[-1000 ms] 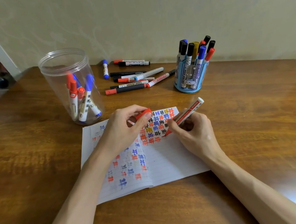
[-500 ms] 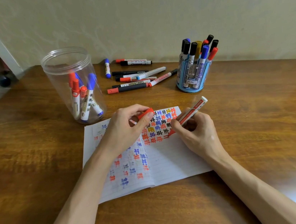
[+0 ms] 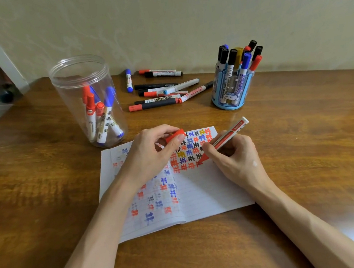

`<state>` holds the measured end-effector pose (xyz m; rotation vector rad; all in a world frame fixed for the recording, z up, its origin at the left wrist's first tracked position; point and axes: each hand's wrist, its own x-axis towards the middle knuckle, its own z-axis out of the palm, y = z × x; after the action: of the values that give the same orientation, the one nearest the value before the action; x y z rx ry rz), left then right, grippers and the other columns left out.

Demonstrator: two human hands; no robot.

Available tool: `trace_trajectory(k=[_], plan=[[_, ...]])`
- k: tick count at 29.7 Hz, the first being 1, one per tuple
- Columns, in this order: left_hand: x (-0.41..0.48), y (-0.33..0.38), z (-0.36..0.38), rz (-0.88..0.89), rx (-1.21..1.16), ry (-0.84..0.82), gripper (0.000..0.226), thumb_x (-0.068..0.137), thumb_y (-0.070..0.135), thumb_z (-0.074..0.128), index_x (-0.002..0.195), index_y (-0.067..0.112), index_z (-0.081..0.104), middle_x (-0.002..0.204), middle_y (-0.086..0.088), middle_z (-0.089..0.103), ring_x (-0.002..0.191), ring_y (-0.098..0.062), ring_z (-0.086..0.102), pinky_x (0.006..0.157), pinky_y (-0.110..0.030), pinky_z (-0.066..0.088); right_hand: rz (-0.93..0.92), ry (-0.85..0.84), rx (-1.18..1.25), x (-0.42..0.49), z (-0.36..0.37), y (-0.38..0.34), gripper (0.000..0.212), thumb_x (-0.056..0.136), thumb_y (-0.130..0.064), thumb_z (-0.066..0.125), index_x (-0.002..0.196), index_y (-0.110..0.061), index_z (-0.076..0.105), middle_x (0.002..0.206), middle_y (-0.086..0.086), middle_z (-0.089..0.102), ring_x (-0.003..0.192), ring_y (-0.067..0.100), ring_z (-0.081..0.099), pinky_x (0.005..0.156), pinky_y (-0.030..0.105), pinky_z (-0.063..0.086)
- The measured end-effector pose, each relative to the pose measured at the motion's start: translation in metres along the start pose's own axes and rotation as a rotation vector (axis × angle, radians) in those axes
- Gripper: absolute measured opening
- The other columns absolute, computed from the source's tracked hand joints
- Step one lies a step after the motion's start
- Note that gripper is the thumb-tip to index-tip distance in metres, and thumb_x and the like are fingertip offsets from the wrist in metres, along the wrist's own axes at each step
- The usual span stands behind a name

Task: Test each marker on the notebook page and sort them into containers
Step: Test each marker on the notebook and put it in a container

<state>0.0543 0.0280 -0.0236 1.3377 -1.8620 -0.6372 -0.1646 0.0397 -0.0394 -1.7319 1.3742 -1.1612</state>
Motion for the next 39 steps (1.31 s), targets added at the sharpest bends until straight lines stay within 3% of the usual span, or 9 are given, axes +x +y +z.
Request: trace_trajectory(k=[7, 13, 21, 26, 29, 33, 36, 39], plan=[[-0.001, 0.000, 0.000, -0.006, -0.008, -0.007, 0.026, 0.099, 0.042, 0.061, 0.119, 0.027, 0.071, 0.106, 0.020, 0.071, 0.103, 0.006, 0.063, 0.081, -0.005, 0.048, 0.000, 0.035, -0.031, 0.000, 0.001, 0.000, 0.009, 0.094, -0.027, 0.077, 0.086, -0.022, 0.075, 0.086, -0.015, 0.078, 0.079, 0.003, 0.076, 0.069, 0.022, 0.061], [-0.001, 0.000, 0.000, -0.016, -0.004, -0.011, 0.029, 0.099, 0.043, 0.060, 0.120, 0.027, 0.070, 0.109, 0.016, 0.071, 0.104, 0.005, 0.063, 0.079, -0.004, 0.048, -0.020, -0.034, -0.041, -0.001, 0.000, -0.001, 0.007, 0.094, -0.020, 0.076, 0.091, -0.024, 0.071, 0.090, -0.023, 0.073, 0.082, -0.007, 0.073, 0.067, 0.010, 0.054], [-0.002, 0.002, -0.001, -0.007, 0.000, -0.002, 0.024, 0.099, 0.042, 0.061, 0.121, 0.034, 0.066, 0.113, 0.019, 0.068, 0.107, 0.003, 0.062, 0.077, -0.008, 0.050, -0.004, 0.056, -0.037, 0.000, 0.001, -0.001, 0.017, 0.095, -0.024, 0.075, 0.080, -0.030, 0.070, 0.081, -0.019, 0.077, 0.077, 0.006, 0.075, 0.070, 0.029, 0.063], [-0.002, 0.003, -0.001, 0.011, -0.016, 0.002, 0.021, 0.099, 0.038, 0.062, 0.120, 0.035, 0.065, 0.114, 0.019, 0.067, 0.107, 0.002, 0.062, 0.078, -0.011, 0.054, -0.033, 0.008, -0.061, -0.001, 0.001, -0.001, 0.010, 0.096, -0.023, 0.074, 0.088, -0.026, 0.069, 0.089, -0.018, 0.075, 0.081, -0.002, 0.073, 0.067, 0.015, 0.056], [-0.001, 0.003, 0.000, 0.023, -0.031, -0.002, 0.023, 0.100, 0.038, 0.062, 0.122, 0.033, 0.065, 0.114, 0.019, 0.067, 0.108, 0.004, 0.061, 0.079, -0.011, 0.053, -0.029, -0.020, -0.073, -0.001, 0.001, -0.001, 0.013, 0.096, -0.020, 0.073, 0.086, -0.027, 0.068, 0.088, -0.018, 0.075, 0.081, -0.001, 0.074, 0.066, 0.016, 0.057], [-0.001, 0.004, 0.000, 0.031, -0.059, -0.026, 0.024, 0.100, 0.031, 0.064, 0.123, 0.029, 0.067, 0.114, 0.020, 0.067, 0.110, 0.005, 0.061, 0.080, -0.013, 0.054, 0.031, 0.036, 0.049, 0.002, -0.002, -0.002, 0.012, 0.097, -0.018, 0.073, 0.085, -0.018, 0.070, 0.084, -0.006, 0.078, 0.078, 0.004, 0.076, 0.068, 0.021, 0.060], [-0.002, 0.004, 0.000, 0.006, -0.111, -0.065, 0.028, 0.094, 0.028, 0.071, 0.122, 0.028, 0.068, 0.114, 0.019, 0.068, 0.108, 0.007, 0.063, 0.079, -0.015, 0.057, 0.051, 0.087, 0.208, 0.004, -0.007, -0.008, 0.010, 0.097, -0.017, 0.074, 0.096, -0.007, 0.071, 0.076, -0.004, 0.075, 0.068, 0.005, 0.072, 0.061, 0.017, 0.053], [-0.002, 0.004, 0.000, 0.008, -0.109, -0.063, 0.027, 0.091, 0.030, 0.075, 0.118, 0.028, 0.071, 0.111, 0.018, 0.071, 0.105, 0.004, 0.066, 0.079, -0.015, 0.057, 0.076, 0.096, 0.341, 0.005, -0.012, -0.009, 0.020, 0.096, -0.022, 0.077, 0.105, -0.006, 0.069, 0.073, 0.005, 0.072, 0.064, 0.015, 0.065, 0.059, 0.025, 0.052]])
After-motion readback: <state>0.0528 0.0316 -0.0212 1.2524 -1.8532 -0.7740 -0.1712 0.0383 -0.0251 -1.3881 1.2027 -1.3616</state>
